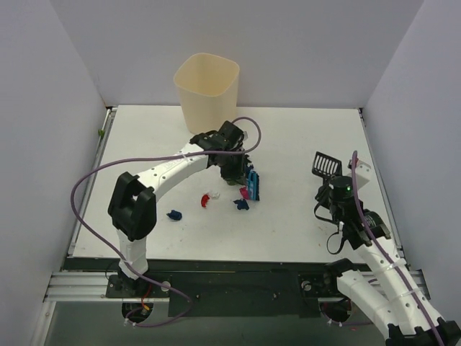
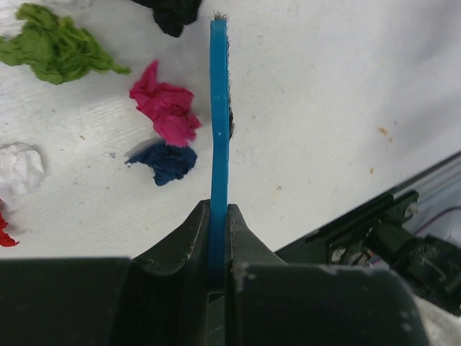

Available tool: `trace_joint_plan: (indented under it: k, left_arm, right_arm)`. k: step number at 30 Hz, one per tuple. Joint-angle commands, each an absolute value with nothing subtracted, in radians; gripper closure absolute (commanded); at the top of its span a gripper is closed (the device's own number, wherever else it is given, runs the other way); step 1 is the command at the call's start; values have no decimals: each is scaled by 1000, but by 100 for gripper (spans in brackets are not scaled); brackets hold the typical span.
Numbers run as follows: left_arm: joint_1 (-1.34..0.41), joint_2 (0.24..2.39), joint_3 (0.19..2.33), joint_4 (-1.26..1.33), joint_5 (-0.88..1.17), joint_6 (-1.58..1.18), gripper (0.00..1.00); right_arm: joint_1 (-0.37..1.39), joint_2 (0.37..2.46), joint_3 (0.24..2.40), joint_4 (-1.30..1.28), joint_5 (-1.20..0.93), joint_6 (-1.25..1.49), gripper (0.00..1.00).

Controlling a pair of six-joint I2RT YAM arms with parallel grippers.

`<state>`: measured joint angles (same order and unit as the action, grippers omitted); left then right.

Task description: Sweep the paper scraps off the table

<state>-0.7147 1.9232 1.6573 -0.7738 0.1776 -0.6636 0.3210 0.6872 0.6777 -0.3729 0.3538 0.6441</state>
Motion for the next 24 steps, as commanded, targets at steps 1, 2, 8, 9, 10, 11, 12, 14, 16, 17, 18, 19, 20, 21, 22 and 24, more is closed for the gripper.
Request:
trace_joint_plan:
  k: [1,2,8,9,10,11,12,14,16,17,18,19,20,21,22,24]
  left_arm:
    - [-719,1838,1730,-790,321,-511,100]
    - [-713,1821,1744,-793,316,-496,100]
    - [-635,1738,1714,-807,209,-404,100]
    - [-634,1733,1715,-818,130,-391,100]
    - [-632,1726,1718,-843,79,-361,100]
    - [-632,1721,1723,-854,10,-347,100]
    - [-632,1715,1724,-876,-35,-313,100]
    - [-630,1707,1726,-888,-98,-255,100]
    - [-632,1695,1714,-874,-155,-191,100]
    - [-629,1692,1704,-867,-200,-154,100]
    - [-630,1693,1704,-855,-224,-135,100]
    - [-629,1700,1712,-853,-259,-85,100]
    - [-629,1713,1720,-856,-306,-68,100]
    - [-629,1727,1744,-862,-331,-34,100]
    - [-629,1752,1756,-873,-365,-22,100]
    - [-632,1791,1795,-885,-402,35,100]
  right_arm:
    - [331,764,706,-333,270,572,100]
    - [340,790,715,-333,253,565,100]
    - [462,870,721,-336,265,520,100]
    - [495,877,719,-334,270,512,100]
    - [509,880,707,-333,271,511,100]
    - [535,887,701,-330,270,509,100]
    - [548,890,689,-328,265,508,100]
    - [580,894,669,-327,259,508,100]
    - [612,897,647,-308,236,512,100]
    - [632,905,643,-298,198,511,100]
    - [643,911,640,-293,178,508,100]
    - [678,928,653,-301,163,503,100]
    - [696,937,661,-330,178,503,100]
    - [733,949,679,-342,182,505,100]
    - [747,953,684,-368,187,502,100]
    - [784,954,695,-399,166,506,100]
